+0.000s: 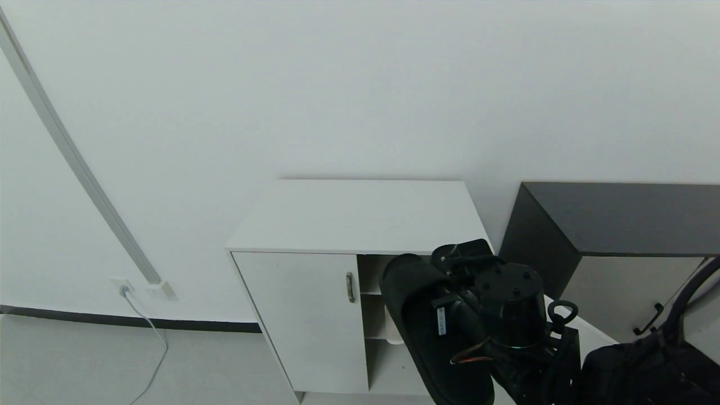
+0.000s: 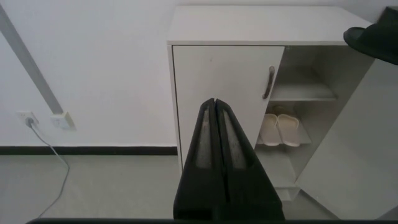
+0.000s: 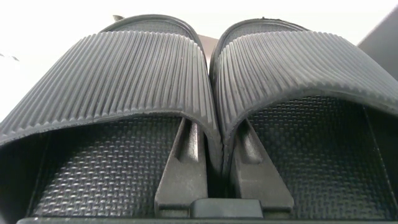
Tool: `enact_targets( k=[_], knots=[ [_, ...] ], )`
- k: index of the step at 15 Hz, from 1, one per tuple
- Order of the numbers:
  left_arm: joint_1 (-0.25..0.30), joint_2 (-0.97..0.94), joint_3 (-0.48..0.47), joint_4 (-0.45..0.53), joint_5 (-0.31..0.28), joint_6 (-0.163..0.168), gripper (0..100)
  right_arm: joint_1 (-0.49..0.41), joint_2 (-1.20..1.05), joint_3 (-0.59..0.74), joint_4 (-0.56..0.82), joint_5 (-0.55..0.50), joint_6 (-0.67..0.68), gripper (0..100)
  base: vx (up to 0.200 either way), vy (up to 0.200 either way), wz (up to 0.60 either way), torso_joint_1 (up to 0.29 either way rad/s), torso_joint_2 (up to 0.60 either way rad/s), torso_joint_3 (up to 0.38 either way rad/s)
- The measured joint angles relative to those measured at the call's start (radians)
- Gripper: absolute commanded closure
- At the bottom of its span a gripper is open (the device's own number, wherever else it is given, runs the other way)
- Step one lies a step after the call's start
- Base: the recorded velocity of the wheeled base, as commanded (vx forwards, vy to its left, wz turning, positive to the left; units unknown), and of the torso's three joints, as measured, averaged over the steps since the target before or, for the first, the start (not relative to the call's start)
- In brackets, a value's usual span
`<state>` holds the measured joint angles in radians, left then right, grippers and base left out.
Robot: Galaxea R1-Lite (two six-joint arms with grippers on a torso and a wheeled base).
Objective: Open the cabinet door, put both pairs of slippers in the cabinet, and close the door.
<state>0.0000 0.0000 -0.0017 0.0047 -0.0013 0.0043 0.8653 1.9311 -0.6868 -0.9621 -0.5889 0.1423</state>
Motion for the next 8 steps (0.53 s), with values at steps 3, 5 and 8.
enact_targets(
  k=[3, 5, 8],
  knots=[
    [0.0, 0.0, 0.0, 0.0, 0.0, 0.0, 100, -0.002, 0.0, 0.003, 0.0, 0.0, -0.001, 100, 0.0, 0.0, 0.0, 0.0, 0.0, 0.0],
    [0.0, 0.0, 0.0, -0.001, 0.0, 0.0, 100, 0.0, 0.0, 0.004, 0.0, 0.0, -0.001, 100, 0.0, 0.0, 0.0, -0.053, 0.09, 0.06],
    [0.0, 0.0, 0.0, 0.0, 0.0, 0.0, 100, -0.001, 0.0, 0.004, -0.001, 0.0, -0.006, 100, 0.0, 0.0, 0.0, -0.144, 0.33, 0.185]
  ],
)
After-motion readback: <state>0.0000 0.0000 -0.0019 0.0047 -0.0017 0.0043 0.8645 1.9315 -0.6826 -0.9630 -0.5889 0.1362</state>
